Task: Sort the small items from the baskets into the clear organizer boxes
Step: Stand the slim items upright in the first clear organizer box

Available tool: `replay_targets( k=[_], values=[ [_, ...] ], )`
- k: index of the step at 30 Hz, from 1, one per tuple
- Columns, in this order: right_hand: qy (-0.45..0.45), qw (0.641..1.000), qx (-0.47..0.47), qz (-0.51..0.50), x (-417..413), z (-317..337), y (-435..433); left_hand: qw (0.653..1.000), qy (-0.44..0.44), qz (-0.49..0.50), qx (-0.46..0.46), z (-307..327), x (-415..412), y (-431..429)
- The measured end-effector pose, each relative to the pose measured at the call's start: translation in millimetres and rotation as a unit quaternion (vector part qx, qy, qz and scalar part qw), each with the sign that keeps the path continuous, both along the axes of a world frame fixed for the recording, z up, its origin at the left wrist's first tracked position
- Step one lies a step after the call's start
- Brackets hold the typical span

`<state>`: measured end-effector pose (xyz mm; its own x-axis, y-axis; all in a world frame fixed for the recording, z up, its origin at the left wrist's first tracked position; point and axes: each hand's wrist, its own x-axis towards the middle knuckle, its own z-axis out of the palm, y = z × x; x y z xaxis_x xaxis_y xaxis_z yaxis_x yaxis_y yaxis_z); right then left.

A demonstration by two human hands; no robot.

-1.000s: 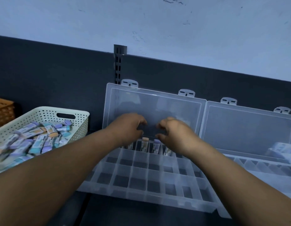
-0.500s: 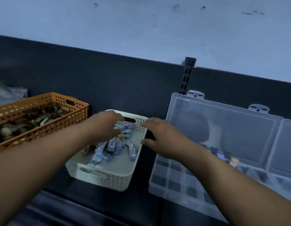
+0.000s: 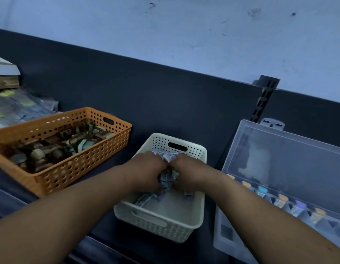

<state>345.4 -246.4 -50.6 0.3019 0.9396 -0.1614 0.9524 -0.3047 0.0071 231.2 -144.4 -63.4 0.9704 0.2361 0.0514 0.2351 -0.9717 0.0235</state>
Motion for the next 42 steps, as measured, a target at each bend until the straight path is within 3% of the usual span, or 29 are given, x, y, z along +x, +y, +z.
replay_targets(
  k=[5, 9, 17, 23, 31, 42],
  values=[
    [-0.017, 1.000, -0.011, 0.005, 4.0, -3.6, 4.6, 0.999, -0.021, 0.012, 0.022, -3.8, 2.9, 1.6],
    [-0.008, 1.000, 0.004, 0.011, 6.6, -3.7, 3.6, 0.999, -0.033, 0.016, -0.024, -1.7, 1.2, 0.5],
    [0.119, 0.985, 0.125, 0.001, 17.2, 1.8, -6.1, 0.986, -0.029, 0.046, -0.157, 7.5, -5.1, 0.7],
    [0.194, 0.954, 0.227, -0.027, 23.6, 19.7, -36.0, 0.959, -0.109, 0.076, -0.249, 27.5, -5.9, -4.9],
    [0.234, 0.925, 0.289, -0.075, 53.1, 56.6, -115.5, 0.911, -0.222, 0.046, -0.345, 65.3, 40.7, -64.6],
    [0.224, 0.888, 0.340, -0.213, 128.7, 61.3, -268.8, 0.875, -0.146, -0.025, -0.461, 73.1, 133.1, -196.2]
  ],
)
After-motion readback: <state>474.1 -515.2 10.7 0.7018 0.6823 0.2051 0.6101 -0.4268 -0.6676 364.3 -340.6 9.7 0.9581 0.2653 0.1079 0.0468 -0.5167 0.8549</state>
